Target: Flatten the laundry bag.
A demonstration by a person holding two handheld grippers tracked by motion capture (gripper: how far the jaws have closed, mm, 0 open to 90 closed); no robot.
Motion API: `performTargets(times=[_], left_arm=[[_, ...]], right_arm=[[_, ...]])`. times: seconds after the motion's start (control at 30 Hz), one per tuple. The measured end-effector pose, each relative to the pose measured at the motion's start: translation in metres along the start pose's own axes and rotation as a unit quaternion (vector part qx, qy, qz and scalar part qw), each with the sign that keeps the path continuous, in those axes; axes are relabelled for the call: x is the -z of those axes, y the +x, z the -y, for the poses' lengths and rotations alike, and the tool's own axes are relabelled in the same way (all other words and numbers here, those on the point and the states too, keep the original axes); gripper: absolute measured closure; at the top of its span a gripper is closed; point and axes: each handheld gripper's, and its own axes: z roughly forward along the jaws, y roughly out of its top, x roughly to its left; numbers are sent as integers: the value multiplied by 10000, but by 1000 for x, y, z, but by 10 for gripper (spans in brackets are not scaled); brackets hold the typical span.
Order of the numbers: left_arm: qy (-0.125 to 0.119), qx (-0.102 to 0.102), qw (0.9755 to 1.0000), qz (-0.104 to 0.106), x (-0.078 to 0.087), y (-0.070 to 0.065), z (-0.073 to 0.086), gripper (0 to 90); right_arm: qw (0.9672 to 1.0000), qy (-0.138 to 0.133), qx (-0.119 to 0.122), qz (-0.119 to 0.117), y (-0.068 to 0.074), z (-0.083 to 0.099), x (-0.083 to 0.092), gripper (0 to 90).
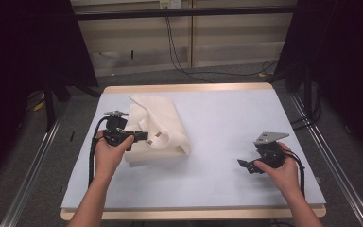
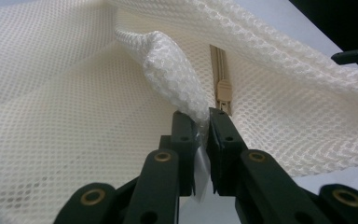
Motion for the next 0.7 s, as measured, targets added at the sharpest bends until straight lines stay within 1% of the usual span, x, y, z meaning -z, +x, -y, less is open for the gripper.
performTargets(times=[0.17,0.2,0.23,0.27,0.33,0.37,0.43,0.53,0.57,0.63,0.7], left_arm=[[-9,-69,10000,37,-7,-4,-5,817],[-9,-69,10000,37,-7,-4,-5,817],[-31,-24,10000,42,-10,-5,-6,817],[6,-75,10000,21,-11,-5,-7,817],[-21,-38,10000,21,-12,-6,-7,816],[29,-78,10000,29,-14,-6,-9,815],[50,-98,9999,1,-17,-8,-10,813],[37,-88,10000,6,-21,-11,-13,801],[99,-100,9999,10,-22,-10,-13,796],[102,-76,9999,18,-23,-10,-14,792],[96,-24,9999,35,-28,-13,-16,791]], right_arm=[[10000,-28,17,11,0,0,1,29],[10000,-28,17,11,0,0,1,29],[10000,13,-32,34,1,0,1,29],[10000,11,-28,32,1,1,1,29],[10000,28,-41,40,1,1,1,29],[10000,18,-25,43,1,0,1,29],[10000,13,-19,30,1,0,1,29],[10000,31,-38,35,1,1,1,29],[10000,17,-24,15,1,1,1,30],[10000,13,-28,15,1,1,1,29],[10000,32,-52,13,1,1,1,29]])
